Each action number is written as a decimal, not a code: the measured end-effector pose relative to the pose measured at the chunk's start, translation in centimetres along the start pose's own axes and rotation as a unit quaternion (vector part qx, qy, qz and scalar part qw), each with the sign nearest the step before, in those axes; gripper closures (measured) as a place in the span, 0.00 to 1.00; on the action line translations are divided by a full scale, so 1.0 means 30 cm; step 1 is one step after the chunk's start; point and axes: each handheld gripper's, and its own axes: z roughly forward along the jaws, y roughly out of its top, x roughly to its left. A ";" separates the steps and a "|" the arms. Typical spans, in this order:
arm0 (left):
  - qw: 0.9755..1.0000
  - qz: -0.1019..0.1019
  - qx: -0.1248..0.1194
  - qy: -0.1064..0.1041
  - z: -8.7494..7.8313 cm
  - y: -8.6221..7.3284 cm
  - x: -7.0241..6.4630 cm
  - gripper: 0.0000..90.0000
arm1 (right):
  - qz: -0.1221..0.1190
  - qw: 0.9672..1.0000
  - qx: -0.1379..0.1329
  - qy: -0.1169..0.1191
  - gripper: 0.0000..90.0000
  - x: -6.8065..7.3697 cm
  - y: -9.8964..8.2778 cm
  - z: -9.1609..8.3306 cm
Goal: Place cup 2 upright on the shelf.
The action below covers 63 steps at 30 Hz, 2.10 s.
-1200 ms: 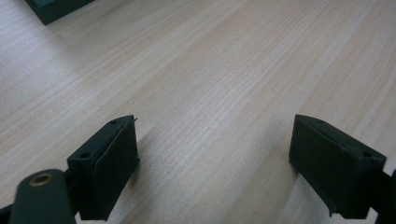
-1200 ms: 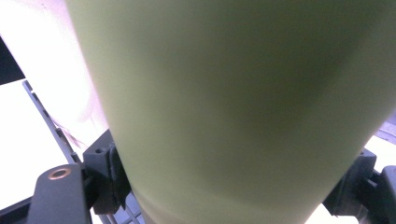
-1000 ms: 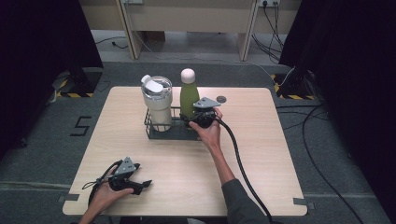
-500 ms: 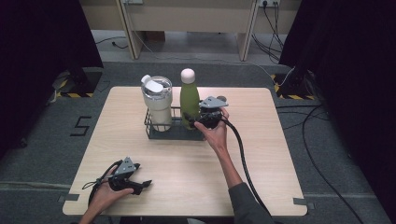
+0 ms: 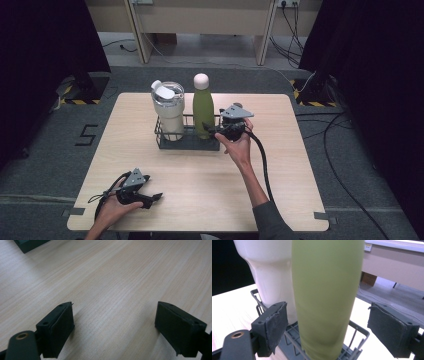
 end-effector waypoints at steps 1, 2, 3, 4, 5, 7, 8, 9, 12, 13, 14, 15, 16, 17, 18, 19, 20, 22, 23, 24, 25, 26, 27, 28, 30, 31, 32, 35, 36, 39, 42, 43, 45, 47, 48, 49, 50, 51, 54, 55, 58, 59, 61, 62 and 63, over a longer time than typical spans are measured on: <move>1.000 0.000 0.001 0.000 0.000 0.000 0.000 0.16 | 0.000 1.000 0.000 -0.001 0.18 -0.001 -0.001 -0.005; 1.000 0.000 0.000 0.000 0.000 0.000 0.000 0.16 | 0.001 1.000 0.001 -0.001 0.19 -0.003 -0.004 -0.013; 1.000 0.000 0.000 0.000 0.000 0.000 0.000 0.16 | 0.002 1.000 0.001 0.001 0.19 -0.004 -0.006 -0.019; 1.000 0.000 0.000 0.000 0.000 0.000 0.000 0.16 | 0.002 1.000 0.000 0.001 0.19 -0.004 -0.009 -0.028; 1.000 0.000 0.000 0.000 0.000 0.000 0.000 0.16 | 0.002 1.000 0.001 0.000 0.19 -0.004 -0.011 -0.034; 1.000 0.000 0.000 0.000 0.000 0.000 0.000 0.16 | 0.001 1.000 0.000 0.002 0.19 -0.005 -0.018 -0.046; 1.000 0.000 0.000 0.000 0.000 0.000 0.000 0.16 | 0.000 1.000 0.002 0.001 0.19 -0.005 -0.020 -0.053; 1.000 0.000 0.000 0.000 0.000 0.000 0.000 0.16 | 0.000 1.000 0.002 0.001 0.19 -0.006 -0.023 -0.059; 1.000 0.000 0.000 0.000 0.000 0.000 0.000 0.16 | -0.001 1.000 0.002 -0.001 0.20 -0.010 -0.031 -0.077; 1.000 0.000 0.000 0.000 0.000 0.000 0.000 0.16 | 0.000 1.000 0.003 -0.002 0.20 -0.011 -0.033 -0.081; 1.000 0.000 0.000 0.000 0.000 0.000 0.000 0.16 | 0.001 1.000 0.003 -0.002 0.20 -0.012 -0.036 -0.088; 1.000 0.000 0.000 0.000 0.000 0.000 0.000 0.16 | 0.001 1.000 0.002 -0.002 0.20 -0.014 -0.037 -0.094; 1.000 0.000 0.000 0.000 0.000 0.000 0.000 0.16 | 0.001 1.000 0.001 -0.002 0.21 -0.014 -0.038 -0.098; 1.000 0.000 0.000 0.000 0.000 0.000 0.000 0.16 | 0.001 1.000 0.000 -0.003 0.20 -0.015 -0.039 -0.102; 1.000 -0.001 0.000 0.000 0.000 0.000 0.000 0.16 | 0.002 1.000 0.000 -0.003 0.21 -0.015 -0.042 -0.110; 1.000 0.000 0.000 0.000 0.000 0.000 0.000 0.16 | 0.001 1.000 -0.001 -0.003 0.21 -0.016 -0.044 -0.115; 1.000 0.000 0.000 0.000 0.000 0.000 0.000 0.16 | 0.003 1.000 -0.001 -0.003 0.21 -0.016 -0.046 -0.119; 1.000 0.000 0.001 0.000 0.000 0.000 0.000 0.16 | 0.003 1.000 0.000 -0.004 0.21 -0.017 -0.053 -0.127; 1.000 0.000 0.000 0.000 0.000 0.000 0.000 0.16 | 0.004 1.000 0.001 -0.005 0.21 -0.016 -0.055 -0.130; 1.000 0.000 0.000 0.000 0.000 0.000 0.000 0.16 | 0.004 1.000 0.001 -0.006 0.21 -0.017 -0.057 -0.133; 1.000 0.000 0.000 0.000 0.000 0.000 0.000 0.16 | 0.005 1.000 0.001 -0.005 0.21 -0.017 -0.059 -0.136; 1.000 0.000 0.000 0.000 0.000 0.000 0.000 0.16 | 0.005 1.000 0.000 -0.005 0.21 -0.016 -0.061 -0.139; 1.000 0.000 0.000 0.000 0.000 0.000 0.000 0.16 | 0.004 1.000 0.000 -0.005 0.21 -0.016 -0.062 -0.142; 1.000 0.000 0.000 0.000 0.000 0.000 0.000 0.16 | 0.004 1.000 -0.001 -0.005 0.21 -0.015 -0.064 -0.147; 1.000 0.000 0.001 0.000 0.000 0.000 0.000 0.16 | 0.003 1.000 -0.002 -0.005 0.21 -0.014 -0.068 -0.153; 1.000 0.000 0.000 0.000 0.000 0.000 0.000 0.16 | 0.004 1.000 -0.001 -0.006 0.21 -0.013 -0.070 -0.157; 1.000 0.000 0.000 0.000 0.000 0.000 0.000 0.16 | 0.004 1.000 -0.001 -0.007 0.21 -0.014 -0.072 -0.160; 1.000 -0.001 0.000 0.000 0.000 0.000 0.000 0.16 | 0.003 1.000 0.002 -0.008 0.21 -0.015 -0.079 -0.168; 1.000 -0.001 0.000 0.000 0.000 0.000 0.000 0.16 | 0.003 1.000 0.003 -0.010 0.21 -0.013 -0.081 -0.172; 1.000 -0.001 0.000 0.000 0.000 0.000 0.000 0.16 | 0.000 1.000 0.003 -0.011 0.21 -0.009 -0.084 -0.182; 1.000 0.000 0.000 0.000 0.000 0.000 0.000 0.16 | -0.003 1.000 0.003 -0.012 0.21 -0.005 -0.089 -0.191; 1.000 0.000 0.000 0.000 0.000 0.000 0.000 0.16 | -0.004 1.000 0.005 -0.012 0.21 -0.003 -0.093 -0.196; 1.000 -0.001 0.000 0.000 0.000 0.000 0.000 0.16 | -0.006 1.000 0.006 -0.013 0.21 -0.001 -0.097 -0.204; 1.000 0.000 0.000 0.000 0.000 0.000 0.000 0.16 | -0.006 1.000 0.005 -0.012 0.21 0.000 -0.102 -0.211; 1.000 0.000 0.000 0.000 0.000 0.000 0.000 0.16 | -0.008 1.000 0.009 -0.012 0.21 0.000 -0.106 -0.217; 1.000 0.000 0.000 0.000 0.000 0.000 0.000 0.16 | -0.007 1.000 0.010 -0.013 0.21 0.002 -0.108 -0.220; 1.000 0.000 0.000 0.000 0.000 0.000 0.000 0.16 | -0.008 1.000 0.009 -0.014 0.21 0.002 -0.112 -0.226; 1.000 -0.001 0.000 0.000 0.000 0.000 0.000 0.16 | -0.007 1.000 0.010 -0.014 0.21 0.003 -0.114 -0.230; 1.000 0.000 0.000 0.000 0.000 0.000 0.000 0.16 | -0.009 1.000 0.008 -0.016 0.21 0.008 -0.120 -0.245; 1.000 0.000 0.000 0.000 0.000 0.000 0.000 0.16 | -0.009 1.000 0.007 -0.016 0.21 0.009 -0.121 -0.249; 1.000 0.000 0.000 0.000 0.000 0.000 0.000 0.16 | -0.008 1.000 0.007 -0.016 0.21 0.010 -0.128 -0.261; 1.000 0.000 0.000 0.000 0.000 0.000 0.000 0.16 | -0.008 1.000 0.008 -0.016 0.21 0.009 -0.131 -0.264; 1.000 0.000 0.000 0.000 0.000 0.000 0.000 0.16 | -0.009 1.000 0.011 -0.019 0.21 0.009 -0.138 -0.272; 1.000 0.000 0.000 0.000 0.000 0.000 0.000 0.16 | -0.011 1.000 0.012 -0.021 0.21 0.008 -0.142 -0.279; 1.000 0.000 0.000 0.000 0.000 0.000 0.000 0.16 | -0.011 1.000 0.012 -0.022 0.21 0.008 -0.144 -0.283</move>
